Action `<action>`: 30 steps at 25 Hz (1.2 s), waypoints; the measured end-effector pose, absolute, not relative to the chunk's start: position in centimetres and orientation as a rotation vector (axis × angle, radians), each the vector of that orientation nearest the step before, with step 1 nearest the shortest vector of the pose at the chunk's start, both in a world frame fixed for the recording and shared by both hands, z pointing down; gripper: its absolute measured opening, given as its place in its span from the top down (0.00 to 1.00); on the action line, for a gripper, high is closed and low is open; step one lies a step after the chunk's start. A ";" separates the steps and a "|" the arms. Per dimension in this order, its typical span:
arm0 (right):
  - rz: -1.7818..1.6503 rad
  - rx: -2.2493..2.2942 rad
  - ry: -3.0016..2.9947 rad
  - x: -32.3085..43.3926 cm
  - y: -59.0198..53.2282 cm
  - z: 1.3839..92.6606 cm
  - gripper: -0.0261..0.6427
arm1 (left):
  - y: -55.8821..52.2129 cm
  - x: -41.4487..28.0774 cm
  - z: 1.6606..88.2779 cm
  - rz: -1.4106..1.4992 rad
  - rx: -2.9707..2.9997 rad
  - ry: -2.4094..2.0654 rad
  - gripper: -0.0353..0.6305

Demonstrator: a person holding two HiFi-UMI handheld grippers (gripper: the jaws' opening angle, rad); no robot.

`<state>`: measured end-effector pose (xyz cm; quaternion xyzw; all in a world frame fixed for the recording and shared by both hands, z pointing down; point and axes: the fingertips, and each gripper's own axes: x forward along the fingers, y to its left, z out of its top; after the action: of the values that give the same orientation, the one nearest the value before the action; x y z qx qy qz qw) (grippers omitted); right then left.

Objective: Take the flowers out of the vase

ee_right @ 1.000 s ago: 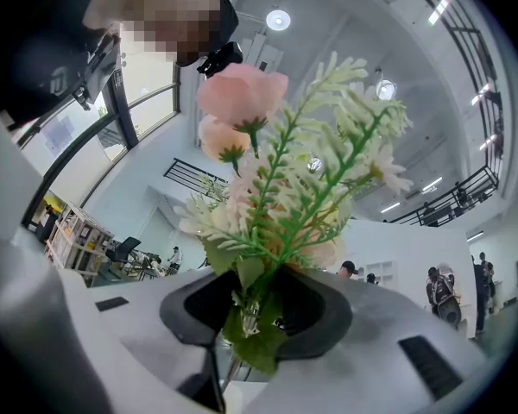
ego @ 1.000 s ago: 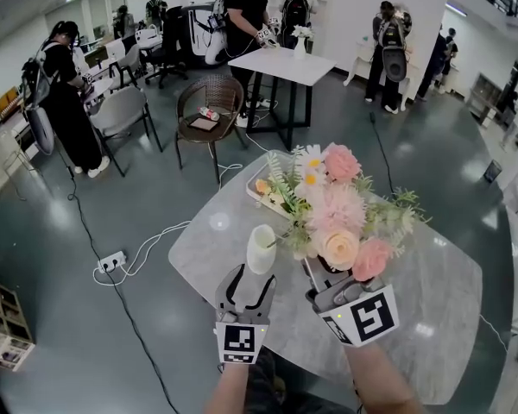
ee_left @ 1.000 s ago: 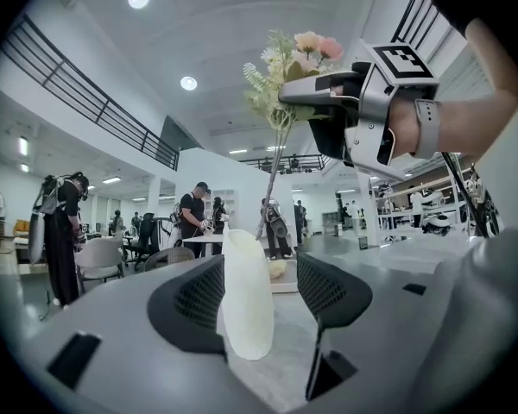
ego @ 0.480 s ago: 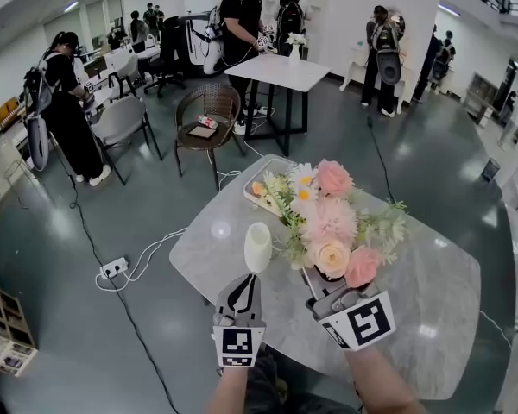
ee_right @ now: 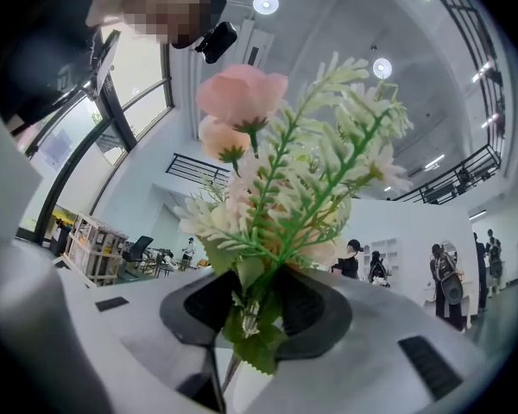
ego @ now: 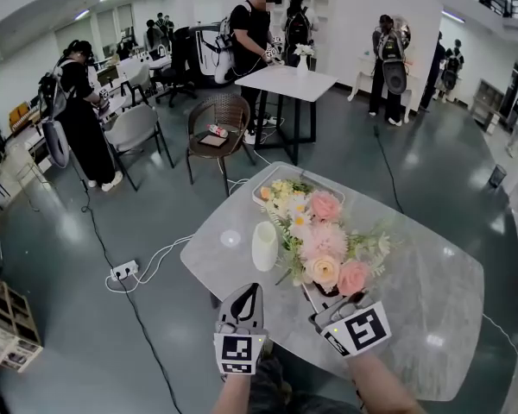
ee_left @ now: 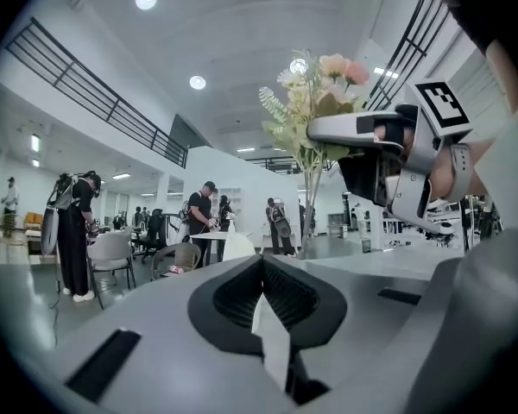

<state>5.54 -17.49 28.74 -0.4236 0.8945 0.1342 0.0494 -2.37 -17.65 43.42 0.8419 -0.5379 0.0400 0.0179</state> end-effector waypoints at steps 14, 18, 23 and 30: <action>0.317 -1.241 2.796 4.7 -11.8 31.5 0.75 | -12.6 -2.4 41.4 0.059 2.607 -1.651 0.93; 0.295 -1.211 2.827 4.1 -10.7 32.1 0.75 | -11.2 -1.5 40.8 0.060 2.628 -1.594 0.93; 0.306 -1.184 2.831 3.2 -10.0 32.3 0.75 | -10.5 -1.6 40.9 0.065 2.647 -1.578 0.93; 0.235 -1.228 2.812 2.9 -6.7 32.1 0.75 | -7.6 -2.7 39.5 0.049 2.658 -1.557 0.93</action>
<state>2.89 -6.71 32.10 -0.3989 0.9132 0.0763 0.0319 -2.65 -7.61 39.50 0.8625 -0.5050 0.0160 0.0303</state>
